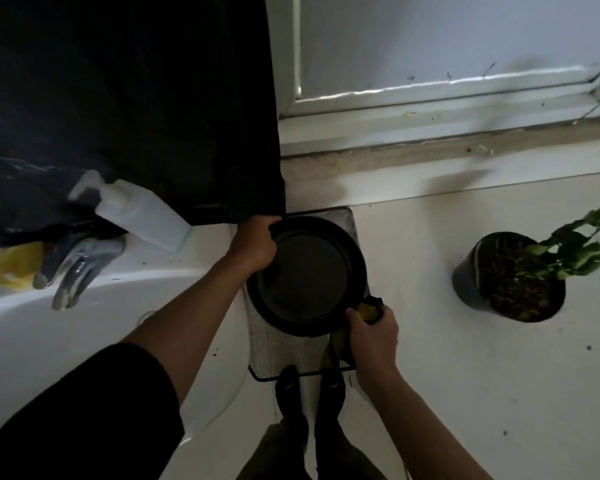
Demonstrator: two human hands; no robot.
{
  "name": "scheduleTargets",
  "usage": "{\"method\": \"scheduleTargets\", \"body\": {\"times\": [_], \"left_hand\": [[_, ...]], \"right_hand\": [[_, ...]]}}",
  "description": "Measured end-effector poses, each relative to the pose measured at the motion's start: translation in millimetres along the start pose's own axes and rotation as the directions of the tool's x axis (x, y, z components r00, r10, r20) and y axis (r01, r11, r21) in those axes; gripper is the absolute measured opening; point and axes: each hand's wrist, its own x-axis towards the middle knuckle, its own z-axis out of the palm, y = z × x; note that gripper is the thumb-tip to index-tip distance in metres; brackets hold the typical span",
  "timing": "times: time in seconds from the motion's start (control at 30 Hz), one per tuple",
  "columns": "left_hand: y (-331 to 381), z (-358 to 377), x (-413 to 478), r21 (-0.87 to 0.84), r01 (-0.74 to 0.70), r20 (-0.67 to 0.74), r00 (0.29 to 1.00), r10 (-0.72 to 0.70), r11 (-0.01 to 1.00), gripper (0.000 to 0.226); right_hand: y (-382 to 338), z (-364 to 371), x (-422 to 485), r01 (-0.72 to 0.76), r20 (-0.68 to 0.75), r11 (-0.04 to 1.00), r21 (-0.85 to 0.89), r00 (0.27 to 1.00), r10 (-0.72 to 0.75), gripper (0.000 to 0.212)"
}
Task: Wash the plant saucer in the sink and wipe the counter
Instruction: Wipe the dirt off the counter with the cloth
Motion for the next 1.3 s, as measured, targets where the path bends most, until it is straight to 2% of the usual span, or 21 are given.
{"method": "scheduleTargets", "body": {"times": [0.13,0.4,0.63,0.77,0.87,1.0,1.1,1.13,1.2,1.23,1.3], "left_hand": [[-11,14,24,0.097,-0.021,0.045,0.999,0.017,0.995,0.051],[-36,35,45,0.2,-0.01,0.205,0.978,-0.032,0.98,0.058],[-42,45,51,0.188,0.01,0.242,0.969,-0.056,0.982,0.076],[-45,46,45,0.186,-0.025,0.27,0.963,-0.026,0.982,0.081],[-44,47,37,0.198,-0.055,0.283,0.959,-0.003,0.979,0.083],[-35,53,9,0.247,-0.177,0.224,0.967,0.122,0.953,0.073],[-17,61,-23,0.123,-0.265,0.197,0.951,0.238,0.956,0.051],[-10,64,-34,0.027,-0.248,0.217,0.947,0.236,0.968,0.044],[6,69,-55,-0.232,-0.04,0.332,0.936,0.118,0.972,0.037],[14,70,-65,-0.364,0.129,0.432,0.901,0.044,0.923,0.04],[21,72,-80,-0.535,0.437,0.63,0.777,-0.002,0.723,0.061]], "right_hand": [[20,19,8,-0.072,-0.047,0.997,-0.039,0.996,0.07,0.035],[30,42,9,-0.082,-0.165,0.992,-0.094,0.984,0.066,0.046],[25,36,9,-0.09,-0.168,0.992,-0.093,0.983,0.074,0.032],[21,24,4,-0.1,-0.197,0.989,-0.112,0.977,0.076,0.033],[16,12,-5,-0.073,-0.214,0.992,-0.107,0.976,0.049,0.022],[6,0,-17,-0.022,-0.22,0.995,-0.093,0.975,0.001,0.024],[-9,-8,-24,-0.018,-0.17,1.0,0.016,0.985,0.021,0.027],[-14,-11,-25,-0.019,-0.138,0.997,0.072,0.99,0.029,0.025],[-27,-17,-25,-0.036,-0.055,0.982,0.185,0.997,0.047,0.023],[-31,-19,-24,-0.061,-0.007,0.967,0.246,0.998,0.065,0.023],[-37,-23,-21,-0.109,0.072,0.935,0.337,0.993,0.09,0.021]]}}
